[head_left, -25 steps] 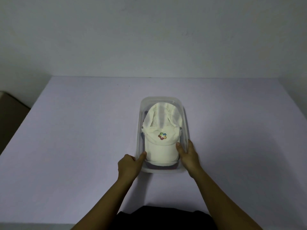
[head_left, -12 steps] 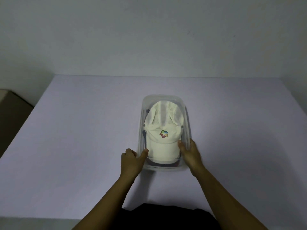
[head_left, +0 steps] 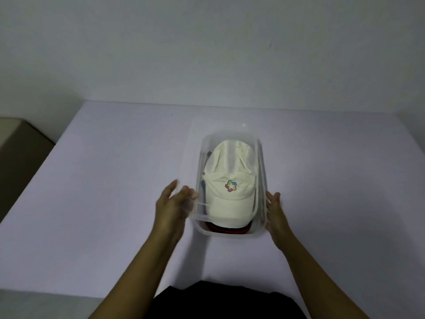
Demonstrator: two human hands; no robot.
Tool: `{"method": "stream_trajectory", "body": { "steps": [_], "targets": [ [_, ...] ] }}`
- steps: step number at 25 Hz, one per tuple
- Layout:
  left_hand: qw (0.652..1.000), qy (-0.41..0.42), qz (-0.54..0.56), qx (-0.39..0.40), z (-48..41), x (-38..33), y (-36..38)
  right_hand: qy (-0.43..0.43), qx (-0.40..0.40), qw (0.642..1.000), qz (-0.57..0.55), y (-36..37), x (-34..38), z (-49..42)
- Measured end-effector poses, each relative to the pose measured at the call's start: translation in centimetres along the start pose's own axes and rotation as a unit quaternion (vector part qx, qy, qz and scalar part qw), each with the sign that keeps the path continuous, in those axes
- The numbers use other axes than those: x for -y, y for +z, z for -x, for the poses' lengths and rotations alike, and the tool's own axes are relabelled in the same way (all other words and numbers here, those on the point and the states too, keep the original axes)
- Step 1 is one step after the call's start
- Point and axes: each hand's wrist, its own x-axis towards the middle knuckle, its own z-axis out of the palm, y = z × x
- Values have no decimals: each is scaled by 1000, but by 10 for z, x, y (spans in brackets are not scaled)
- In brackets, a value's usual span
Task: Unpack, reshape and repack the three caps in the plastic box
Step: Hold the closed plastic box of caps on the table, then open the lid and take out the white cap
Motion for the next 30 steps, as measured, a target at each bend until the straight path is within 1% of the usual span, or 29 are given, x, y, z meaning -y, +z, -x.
{"method": "stream_trajectory", "body": {
  "steps": [3,5,6,8,11,12,15,17,19,21,22,24,26,27,28,29,30],
  "targets": [
    [999,38,22,-19,-22,-36,-45,-54,9,988,145,7,-1,10],
    [998,48,6,-36,-32,-60,-80,-59,-19,981,183,10,-7,9],
    [998,46,-9,-46,-37,-68,-98,-58,-44,978,196,12,-11,7],
    [997,32,-40,-60,-44,-74,-128,-56,-69,973,214,14,-15,5],
    [994,0,-87,-61,-55,-60,-145,-41,-68,971,226,12,-18,1],
    [995,-10,-88,-56,-60,-51,-145,-40,-62,972,225,12,-19,1],
    [994,-37,-94,-49,-72,-25,-143,-54,-55,969,236,11,-14,2],
    [990,-58,-118,-53,-83,-7,-148,-61,-45,965,252,11,-10,5],
    [978,-59,-191,-56,-92,4,-157,-68,-38,962,261,10,-11,3],
    [958,-41,-281,-49,-98,13,-161,-70,-36,961,266,9,-12,2],
    [949,-32,-309,-56,-96,13,-158,-68,-35,960,267,9,-12,0],
    [938,-24,-333,-95,-94,14,-151,-68,-28,960,269,8,-13,1],
    [912,-22,-382,-147,-94,14,-143,-77,-30,956,280,11,-12,5],
    [878,-25,-453,-153,-95,15,-140,-113,-46,942,314,11,-10,6],
    [829,-19,-539,-149,-95,17,-136,-173,-67,907,378,11,-9,7],
    [781,4,-607,-147,-92,18,-127,-247,-79,853,453,12,-7,7],
    [763,52,-626,-149,-89,20,-116,-327,-70,794,508,13,-5,6]
  ]
}}
